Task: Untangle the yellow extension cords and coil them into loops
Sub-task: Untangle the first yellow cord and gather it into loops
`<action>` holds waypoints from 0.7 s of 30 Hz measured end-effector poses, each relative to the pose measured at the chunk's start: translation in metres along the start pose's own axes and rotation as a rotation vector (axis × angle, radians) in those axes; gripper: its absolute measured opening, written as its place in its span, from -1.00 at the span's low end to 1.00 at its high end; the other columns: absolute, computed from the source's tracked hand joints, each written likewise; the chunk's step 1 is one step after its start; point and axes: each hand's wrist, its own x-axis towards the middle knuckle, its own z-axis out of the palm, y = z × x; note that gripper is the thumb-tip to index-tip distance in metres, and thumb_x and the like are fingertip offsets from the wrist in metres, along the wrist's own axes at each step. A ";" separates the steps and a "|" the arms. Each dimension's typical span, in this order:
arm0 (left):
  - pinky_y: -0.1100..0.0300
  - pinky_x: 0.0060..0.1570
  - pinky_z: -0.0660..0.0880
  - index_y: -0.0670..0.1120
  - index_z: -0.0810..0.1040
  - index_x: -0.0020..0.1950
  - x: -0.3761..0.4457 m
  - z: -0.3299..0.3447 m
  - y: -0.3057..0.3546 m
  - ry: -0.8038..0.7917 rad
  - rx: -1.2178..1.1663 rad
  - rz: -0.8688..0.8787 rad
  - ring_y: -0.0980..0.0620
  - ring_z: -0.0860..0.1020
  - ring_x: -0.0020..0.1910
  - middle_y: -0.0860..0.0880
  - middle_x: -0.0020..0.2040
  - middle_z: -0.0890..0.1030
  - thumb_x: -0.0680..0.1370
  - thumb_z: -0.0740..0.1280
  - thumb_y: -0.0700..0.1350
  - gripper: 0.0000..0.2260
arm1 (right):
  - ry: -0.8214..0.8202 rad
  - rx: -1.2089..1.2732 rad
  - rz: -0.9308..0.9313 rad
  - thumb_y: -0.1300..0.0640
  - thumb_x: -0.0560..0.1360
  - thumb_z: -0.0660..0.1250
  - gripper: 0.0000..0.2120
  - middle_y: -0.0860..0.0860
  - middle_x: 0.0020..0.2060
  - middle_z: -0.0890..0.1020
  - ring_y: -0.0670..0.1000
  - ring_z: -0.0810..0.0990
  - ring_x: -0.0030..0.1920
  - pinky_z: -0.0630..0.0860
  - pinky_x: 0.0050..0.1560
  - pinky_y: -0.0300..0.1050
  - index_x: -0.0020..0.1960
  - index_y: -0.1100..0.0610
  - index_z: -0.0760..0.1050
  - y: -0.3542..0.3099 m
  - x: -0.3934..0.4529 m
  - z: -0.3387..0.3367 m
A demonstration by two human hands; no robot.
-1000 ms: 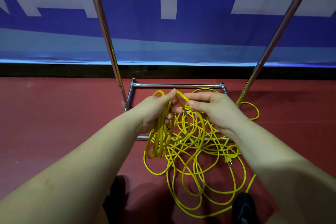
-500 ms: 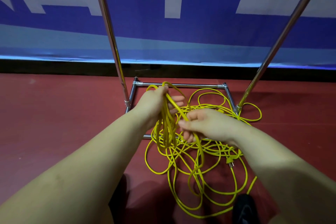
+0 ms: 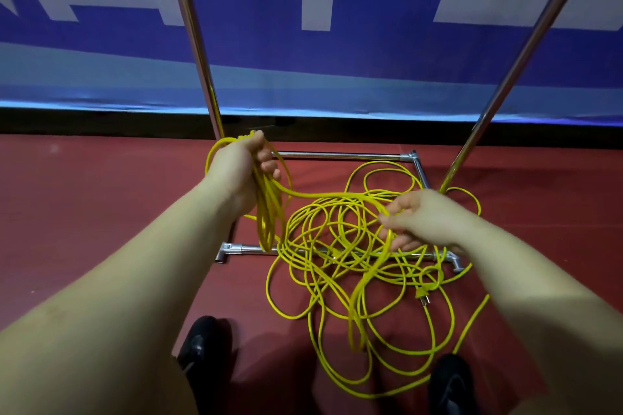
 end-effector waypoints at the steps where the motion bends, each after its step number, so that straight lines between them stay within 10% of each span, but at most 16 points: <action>1: 0.37 -0.52 0.34 -0.05 0.28 -0.32 -0.001 0.001 -0.002 -0.016 0.042 0.004 0.16 0.27 -0.63 0.08 -0.58 0.27 0.65 0.09 -0.08 -0.68 | 0.014 0.152 0.014 0.19 0.53 0.29 -0.94 0.05 -0.28 0.66 -0.08 0.63 -0.44 0.57 -0.37 -0.24 -0.06 0.17 0.43 -0.003 -0.002 -0.002; 8: 0.27 -0.47 0.52 -0.15 0.35 -0.06 -0.019 0.015 -0.025 -0.242 0.426 0.010 0.08 0.59 -0.47 -0.05 -0.40 0.62 0.63 0.14 -0.21 -0.92 | -0.005 0.887 0.045 0.22 0.54 0.23 -0.91 -0.01 -0.37 0.68 -0.05 0.67 -0.38 0.61 -0.36 -0.22 -0.10 0.20 0.48 -0.027 -0.013 0.004; 15: -0.07 0.09 0.46 -0.29 0.42 0.20 -0.026 0.024 -0.043 -0.464 0.664 -0.044 -0.18 0.54 -0.02 -0.23 -0.02 0.60 0.62 0.17 -0.21 -0.78 | 0.096 1.235 0.075 0.21 0.56 0.21 -0.85 0.04 -0.45 0.66 -0.07 0.66 -0.43 0.59 -0.43 -0.22 -0.16 0.22 0.48 -0.036 -0.011 0.004; 21: -0.09 0.04 0.54 -0.09 0.43 -0.01 -0.033 0.029 -0.052 -0.559 0.857 -0.016 -0.07 0.61 -0.10 -0.04 -0.17 0.64 0.62 0.16 -0.23 -0.91 | 0.153 1.314 0.041 0.16 0.53 0.26 -0.84 0.03 -0.46 0.65 -0.08 0.66 -0.42 0.60 -0.41 -0.21 -0.19 0.20 0.44 -0.037 -0.009 0.000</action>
